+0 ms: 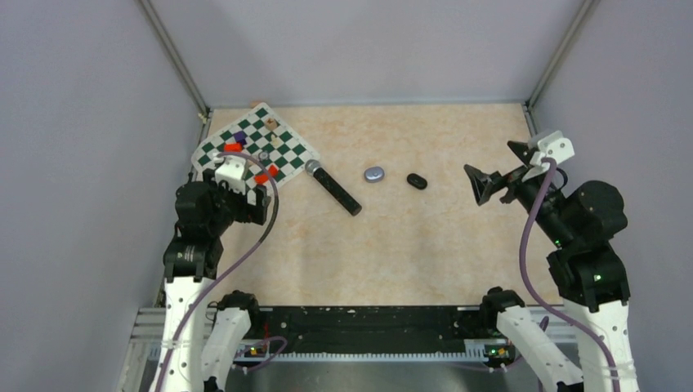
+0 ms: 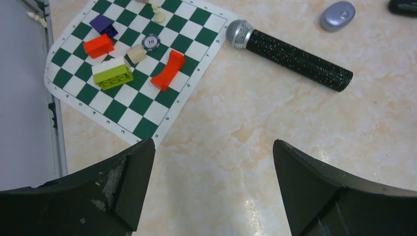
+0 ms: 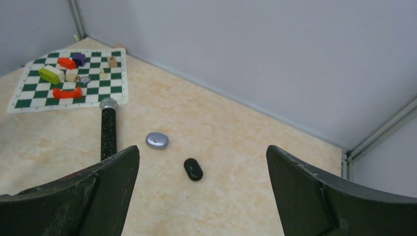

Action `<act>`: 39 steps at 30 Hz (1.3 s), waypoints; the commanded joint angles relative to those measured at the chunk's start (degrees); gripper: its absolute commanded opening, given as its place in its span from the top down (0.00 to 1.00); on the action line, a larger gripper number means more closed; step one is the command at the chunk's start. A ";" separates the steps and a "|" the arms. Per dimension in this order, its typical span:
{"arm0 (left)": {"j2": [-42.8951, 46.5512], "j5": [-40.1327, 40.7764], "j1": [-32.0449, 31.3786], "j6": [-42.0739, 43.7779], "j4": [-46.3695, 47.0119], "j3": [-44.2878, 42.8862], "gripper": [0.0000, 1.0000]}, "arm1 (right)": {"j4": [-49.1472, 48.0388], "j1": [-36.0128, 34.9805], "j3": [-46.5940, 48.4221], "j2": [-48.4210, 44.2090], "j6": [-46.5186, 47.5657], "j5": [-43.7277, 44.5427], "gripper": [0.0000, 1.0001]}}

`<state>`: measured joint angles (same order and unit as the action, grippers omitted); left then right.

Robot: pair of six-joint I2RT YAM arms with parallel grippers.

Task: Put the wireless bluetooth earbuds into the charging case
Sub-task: Reset both arms

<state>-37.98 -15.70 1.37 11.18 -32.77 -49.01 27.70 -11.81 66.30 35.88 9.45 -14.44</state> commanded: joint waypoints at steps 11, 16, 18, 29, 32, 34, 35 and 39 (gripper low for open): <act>-3.29 -2.14 0.34 1.82 2.33 3.82 0.07 | -5.59 -1.81 -17.86 -8.22 2.77 25.09 0.01; -2.87 -1.01 0.48 1.72 2.63 3.97 0.07 | -8.73 -4.88 -20.41 -9.48 4.71 28.77 0.01; -2.65 -1.13 0.60 1.72 2.60 4.14 0.07 | -9.12 -5.53 -20.88 -9.70 5.10 29.14 0.01; -2.72 -1.90 0.54 2.00 2.44 4.35 0.08 | -9.75 -5.75 -21.61 -10.31 5.41 30.02 0.01; -2.84 -1.89 0.57 1.99 2.47 4.41 0.08 | -9.69 -5.78 -21.57 -10.22 5.40 30.16 0.01; -2.83 -1.83 0.52 2.07 2.54 4.45 0.08 | -9.69 -5.99 -21.57 -10.07 5.40 30.16 0.01; -2.88 -1.71 0.48 2.09 2.51 4.45 0.08 | -9.73 -6.02 -21.63 -10.04 5.39 30.08 0.01; -2.99 -1.61 0.50 2.07 2.67 4.46 0.08 | -9.79 -6.24 -21.68 -9.84 5.40 30.24 0.01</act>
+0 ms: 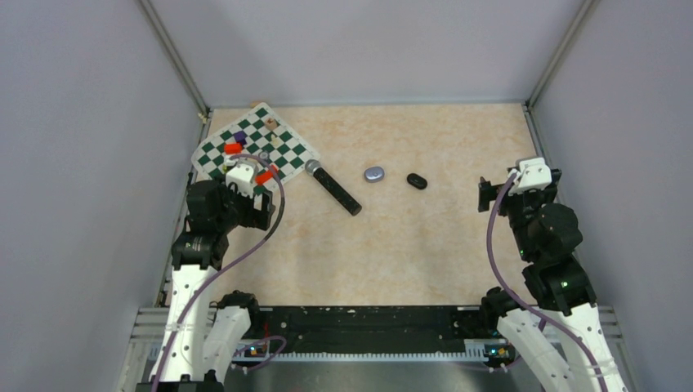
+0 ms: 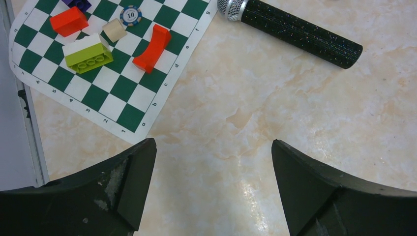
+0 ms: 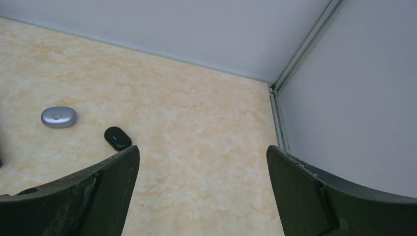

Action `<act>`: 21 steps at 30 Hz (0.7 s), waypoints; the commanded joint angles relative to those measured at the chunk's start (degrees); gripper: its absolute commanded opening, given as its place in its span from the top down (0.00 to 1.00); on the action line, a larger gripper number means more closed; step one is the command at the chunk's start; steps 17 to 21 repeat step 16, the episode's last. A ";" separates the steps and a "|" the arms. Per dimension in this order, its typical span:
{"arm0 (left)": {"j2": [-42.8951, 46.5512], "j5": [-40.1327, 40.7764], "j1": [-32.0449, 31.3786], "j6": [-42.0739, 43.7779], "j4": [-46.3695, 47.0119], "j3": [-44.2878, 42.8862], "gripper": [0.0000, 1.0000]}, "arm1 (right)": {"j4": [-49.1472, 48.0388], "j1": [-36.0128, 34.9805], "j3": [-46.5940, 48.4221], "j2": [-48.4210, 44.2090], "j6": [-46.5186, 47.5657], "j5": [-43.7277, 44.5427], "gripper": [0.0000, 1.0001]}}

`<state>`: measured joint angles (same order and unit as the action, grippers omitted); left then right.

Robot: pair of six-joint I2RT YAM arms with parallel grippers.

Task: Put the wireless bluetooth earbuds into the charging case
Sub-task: Reset both arms

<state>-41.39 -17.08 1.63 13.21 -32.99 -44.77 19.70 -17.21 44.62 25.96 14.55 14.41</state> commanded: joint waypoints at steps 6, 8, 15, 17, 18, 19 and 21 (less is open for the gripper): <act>0.26 0.03 0.27 -0.16 2.77 0.05 0.08 | -1.95 -0.96 0.03 0.24 0.22 1.91 0.01; 0.20 0.11 0.32 -0.25 2.84 0.08 0.08 | -2.03 -0.95 0.03 0.38 0.22 2.06 0.01; 0.29 0.12 0.26 -0.21 2.75 0.02 0.08 | -1.92 -0.95 0.01 0.26 0.13 1.89 0.01; 0.30 0.15 0.23 -0.21 2.80 0.04 0.08 | -1.87 -1.04 0.00 0.24 0.05 1.54 0.01; 0.30 0.15 0.23 -0.21 2.80 0.04 0.08 | -1.87 -1.04 0.00 0.24 0.05 1.54 0.01; 0.30 0.15 0.23 -0.21 2.80 0.04 0.08 | -1.87 -1.04 0.00 0.24 0.05 1.54 0.01; 0.30 0.15 0.23 -0.21 2.80 0.04 0.08 | -1.87 -1.04 0.00 0.24 0.05 1.54 0.01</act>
